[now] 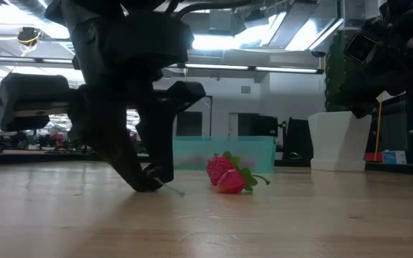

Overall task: Pick and placing Produce into tupperware
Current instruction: Put the black cherry into the light blue bin

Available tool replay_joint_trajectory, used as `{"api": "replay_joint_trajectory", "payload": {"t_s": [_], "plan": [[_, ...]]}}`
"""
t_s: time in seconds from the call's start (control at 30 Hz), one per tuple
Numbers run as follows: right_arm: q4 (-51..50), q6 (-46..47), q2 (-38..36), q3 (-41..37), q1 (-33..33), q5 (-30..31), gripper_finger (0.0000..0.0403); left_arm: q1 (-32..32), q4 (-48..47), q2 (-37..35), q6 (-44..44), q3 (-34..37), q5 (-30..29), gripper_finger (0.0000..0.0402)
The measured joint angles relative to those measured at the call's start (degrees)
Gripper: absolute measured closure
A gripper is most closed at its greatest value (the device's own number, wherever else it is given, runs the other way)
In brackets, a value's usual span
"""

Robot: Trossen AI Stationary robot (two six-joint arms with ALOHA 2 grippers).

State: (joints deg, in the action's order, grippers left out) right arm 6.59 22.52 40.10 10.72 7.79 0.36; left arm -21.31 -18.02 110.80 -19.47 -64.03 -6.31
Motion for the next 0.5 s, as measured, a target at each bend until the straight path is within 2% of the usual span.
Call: {"api": "replay_joint_trajectory", "payload": {"t_s": [0.13,0.5], "plan": [[0.0,0.1,0.0,0.0,0.0,0.0,0.0249,0.2,-0.7,0.0,2.8,0.0,0.7,0.0299],[-0.1,1.2,0.0,0.0,0.0,0.0,0.0249,0.2,-0.3,-1.0,8.0,0.1,0.2,0.0299]]}}
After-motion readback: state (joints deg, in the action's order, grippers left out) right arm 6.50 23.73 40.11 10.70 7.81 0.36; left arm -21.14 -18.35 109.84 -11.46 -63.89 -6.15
